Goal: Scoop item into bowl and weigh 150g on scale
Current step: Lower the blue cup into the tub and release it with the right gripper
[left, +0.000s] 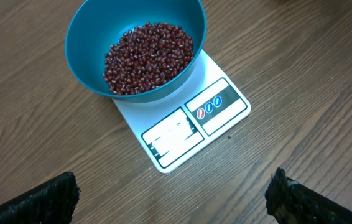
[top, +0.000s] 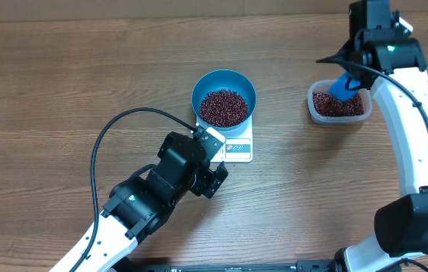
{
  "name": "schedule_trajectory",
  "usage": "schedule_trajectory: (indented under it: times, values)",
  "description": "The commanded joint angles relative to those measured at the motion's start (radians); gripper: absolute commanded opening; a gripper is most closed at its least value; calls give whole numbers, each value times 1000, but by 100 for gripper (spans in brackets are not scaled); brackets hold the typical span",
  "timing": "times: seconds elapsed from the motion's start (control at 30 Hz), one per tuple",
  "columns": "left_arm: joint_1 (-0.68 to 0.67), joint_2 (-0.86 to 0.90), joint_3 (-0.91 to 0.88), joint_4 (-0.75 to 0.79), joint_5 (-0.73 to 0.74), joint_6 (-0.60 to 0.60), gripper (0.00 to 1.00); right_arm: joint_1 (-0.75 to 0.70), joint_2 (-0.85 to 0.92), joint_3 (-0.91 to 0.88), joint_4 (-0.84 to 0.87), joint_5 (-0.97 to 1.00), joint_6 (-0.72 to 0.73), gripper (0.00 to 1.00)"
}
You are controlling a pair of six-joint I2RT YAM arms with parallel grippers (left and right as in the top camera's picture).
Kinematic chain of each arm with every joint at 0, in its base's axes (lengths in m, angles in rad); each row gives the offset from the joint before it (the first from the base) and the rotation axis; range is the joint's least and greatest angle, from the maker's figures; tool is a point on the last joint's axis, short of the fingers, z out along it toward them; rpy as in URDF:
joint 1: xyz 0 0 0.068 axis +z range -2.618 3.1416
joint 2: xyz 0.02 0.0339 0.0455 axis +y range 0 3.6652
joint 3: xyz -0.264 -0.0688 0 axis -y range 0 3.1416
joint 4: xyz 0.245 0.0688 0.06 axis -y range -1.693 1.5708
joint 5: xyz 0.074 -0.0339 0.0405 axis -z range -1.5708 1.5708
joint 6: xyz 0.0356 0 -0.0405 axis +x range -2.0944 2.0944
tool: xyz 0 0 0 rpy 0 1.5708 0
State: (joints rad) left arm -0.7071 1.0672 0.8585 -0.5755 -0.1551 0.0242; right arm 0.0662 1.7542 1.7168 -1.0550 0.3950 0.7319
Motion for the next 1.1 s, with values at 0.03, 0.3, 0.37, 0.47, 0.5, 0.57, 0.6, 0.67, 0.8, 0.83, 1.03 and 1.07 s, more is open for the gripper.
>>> schedule_trajectory:
  times: [0.03, 0.3, 0.37, 0.47, 0.5, 0.57, 0.6, 0.67, 0.8, 0.83, 1.03, 1.07]
  values:
    - [2, 5, -5, 3, -12, -13, 100, -3, -24, -63, 48, -4, 183, 4]
    - [2, 5, -5, 3, -13, -13, 100, -3, -24, -179, 154, 5, 211, 4]
    - [2, 5, -5, 3, -13, -13, 100, -3, -24, -220, 193, 12, 211, 4]
    - [2, 5, -5, 3, -12, -13, 100, -3, -24, -269, 243, 11, 211, 4]
    - [2, 5, -5, 3, -13, -13, 100, -3, -24, -286, 262, 11, 211, 4]
    - [2, 5, -5, 3, -12, -13, 100, -3, -24, -309, 290, 11, 211, 4]
    - [2, 5, -5, 3, -12, -13, 99, -3, -24, -319, 306, 11, 211, 4]
    - [2, 5, -5, 3, -13, -13, 100, -3, -24, -323, 315, 11, 211, 4]
    - [2, 5, -5, 3, -12, -13, 100, -3, -24, -323, 311, 11, 211, 18]
    - [2, 5, -5, 3, -12, -13, 99, -3, -24, -323, 301, 11, 211, 28]
    - [2, 5, -5, 3, -12, -13, 99, -3, -24, -323, 230, 11, 211, 75]
    - [2, 5, -5, 3, -12, -13, 99, -3, -24, -323, 219, 10, 211, 78]
